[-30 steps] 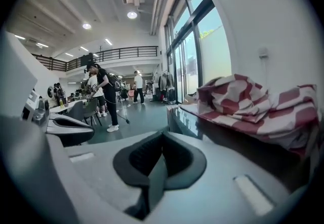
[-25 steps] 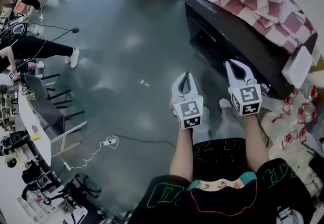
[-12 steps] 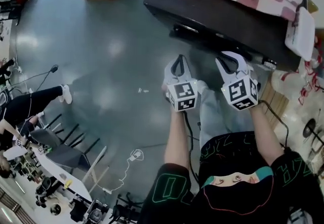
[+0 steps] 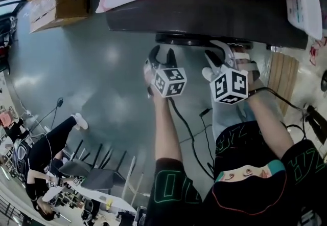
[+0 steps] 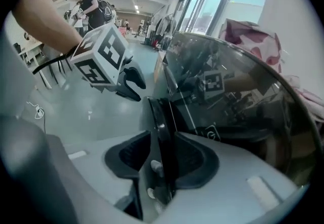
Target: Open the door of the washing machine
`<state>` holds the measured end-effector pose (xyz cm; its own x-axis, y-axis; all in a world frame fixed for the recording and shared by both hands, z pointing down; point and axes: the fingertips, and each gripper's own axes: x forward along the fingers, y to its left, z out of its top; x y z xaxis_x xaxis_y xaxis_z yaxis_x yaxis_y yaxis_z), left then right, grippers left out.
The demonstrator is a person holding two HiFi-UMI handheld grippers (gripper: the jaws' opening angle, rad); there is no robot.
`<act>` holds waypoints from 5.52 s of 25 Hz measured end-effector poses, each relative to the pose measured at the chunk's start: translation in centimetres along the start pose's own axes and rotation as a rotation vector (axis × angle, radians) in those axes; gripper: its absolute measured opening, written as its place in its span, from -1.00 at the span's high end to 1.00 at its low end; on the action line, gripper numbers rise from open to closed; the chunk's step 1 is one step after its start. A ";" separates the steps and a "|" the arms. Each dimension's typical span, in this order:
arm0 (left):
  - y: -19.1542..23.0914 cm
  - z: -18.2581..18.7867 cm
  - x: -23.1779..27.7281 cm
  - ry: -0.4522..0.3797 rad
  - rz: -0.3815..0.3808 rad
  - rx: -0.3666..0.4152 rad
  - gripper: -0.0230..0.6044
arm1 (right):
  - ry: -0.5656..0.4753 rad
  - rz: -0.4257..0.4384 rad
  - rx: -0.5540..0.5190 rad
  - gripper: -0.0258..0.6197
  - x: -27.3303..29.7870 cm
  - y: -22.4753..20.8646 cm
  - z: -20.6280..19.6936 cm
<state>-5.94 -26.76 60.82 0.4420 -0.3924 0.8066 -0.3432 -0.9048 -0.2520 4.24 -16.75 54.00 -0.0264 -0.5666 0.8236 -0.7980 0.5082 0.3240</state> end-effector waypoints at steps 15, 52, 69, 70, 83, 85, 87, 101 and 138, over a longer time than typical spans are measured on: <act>-0.6 -2.0 5.8 0.074 -0.135 0.309 0.41 | 0.072 -0.095 -0.042 0.47 2.0 -0.1 -0.5; -16.0 -16.5 -8.0 0.198 -0.040 -0.233 0.52 | 0.078 0.216 -0.484 0.41 -4.6 14.2 -5.0; -31.4 -19.1 -14.0 0.381 0.169 -0.604 0.52 | -0.157 0.483 -0.823 0.42 -10.8 19.5 -12.5; -32.6 -19.0 -14.4 0.390 0.184 -0.622 0.52 | -0.169 0.497 -0.848 0.42 -11.2 19.7 -13.0; -48.1 -15.8 -16.8 0.467 0.256 -0.818 0.57 | -0.240 0.622 -1.145 0.40 -16.8 21.1 -21.9; -49.5 -15.5 -17.2 0.462 0.240 -0.816 0.59 | -0.250 0.623 -1.164 0.40 -17.3 21.2 -22.7; -49.7 -15.2 -17.0 0.454 0.246 -0.831 0.59 | -0.270 0.620 -1.187 0.39 -17.3 21.0 -22.8; -45.1 -7.7 -29.1 0.271 0.487 -1.141 0.89 | -0.388 0.844 -0.726 0.40 -21.8 17.0 -17.4; -18.9 15.5 -54.7 -0.506 1.397 -0.860 0.89 | -1.153 0.576 -0.007 0.91 -40.8 -5.6 9.1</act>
<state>-10.77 9.22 13.18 -0.4169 -0.9082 -0.0376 -0.9037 0.4186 -0.0898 4.32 -2.41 14.32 -0.8690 -0.4940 -0.0298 -0.4949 0.8666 0.0635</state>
